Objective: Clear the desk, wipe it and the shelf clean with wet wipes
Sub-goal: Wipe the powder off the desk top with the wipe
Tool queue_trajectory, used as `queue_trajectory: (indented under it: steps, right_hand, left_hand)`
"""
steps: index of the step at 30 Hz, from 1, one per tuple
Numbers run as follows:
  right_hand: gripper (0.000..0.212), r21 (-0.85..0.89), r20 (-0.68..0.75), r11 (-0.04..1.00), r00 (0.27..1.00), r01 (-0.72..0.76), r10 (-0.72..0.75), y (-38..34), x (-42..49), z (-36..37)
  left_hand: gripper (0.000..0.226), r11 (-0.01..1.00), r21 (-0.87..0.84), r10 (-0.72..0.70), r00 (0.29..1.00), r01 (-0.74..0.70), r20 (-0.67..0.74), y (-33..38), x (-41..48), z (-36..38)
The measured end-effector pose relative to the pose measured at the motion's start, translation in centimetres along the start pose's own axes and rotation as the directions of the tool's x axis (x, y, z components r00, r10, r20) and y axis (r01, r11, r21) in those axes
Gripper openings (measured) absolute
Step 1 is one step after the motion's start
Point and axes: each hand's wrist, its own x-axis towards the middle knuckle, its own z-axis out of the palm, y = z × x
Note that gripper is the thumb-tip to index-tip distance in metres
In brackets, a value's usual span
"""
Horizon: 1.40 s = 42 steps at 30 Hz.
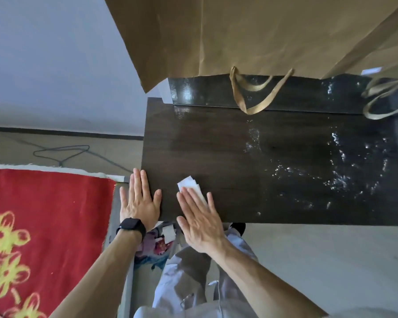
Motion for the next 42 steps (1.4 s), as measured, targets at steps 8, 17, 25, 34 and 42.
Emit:
queue_trajectory:
  steps: [8, 17, 25, 34, 42]
  right_hand:
    - [0.069, 0.043, -0.066, 0.732, 0.729, -0.68, 0.681, 12.2, -5.8, -2.3]
    - [0.061, -0.047, -0.025, 0.975, 0.976, -0.218, 0.218, 9.2, -2.1, -1.5]
    - [0.072, -0.024, -0.049, 0.951, 0.95, -0.309, 0.307, 9.1, -1.7, -2.7]
    - [0.07, -0.065, -0.128, 0.88, 0.878, -0.471, 0.46, 16.1, 3.7, -4.9]
    - [0.072, -0.037, -0.082, 0.992, 0.989, -0.123, 0.12, 7.5, 6.8, -3.1]
  left_hand:
    - [0.065, 1.0, 0.009, 0.008, 0.997, -0.007, -0.071, 0.0, -0.4, 0.3]
    - [0.067, 0.99, 0.016, 0.137, 0.991, -0.137, 0.005, 6.5, 1.2, 0.6]
    - [0.065, 0.995, 0.027, 0.092, 0.993, -0.095, 0.073, 7.0, 1.3, 0.2]
    - [0.064, 0.993, 0.08, 0.073, 0.99, -0.083, 0.117, 7.2, 1.1, -0.2]
    - [0.065, 0.991, 0.109, 0.064, 0.989, -0.079, 0.136, 7.3, 1.3, -0.4]
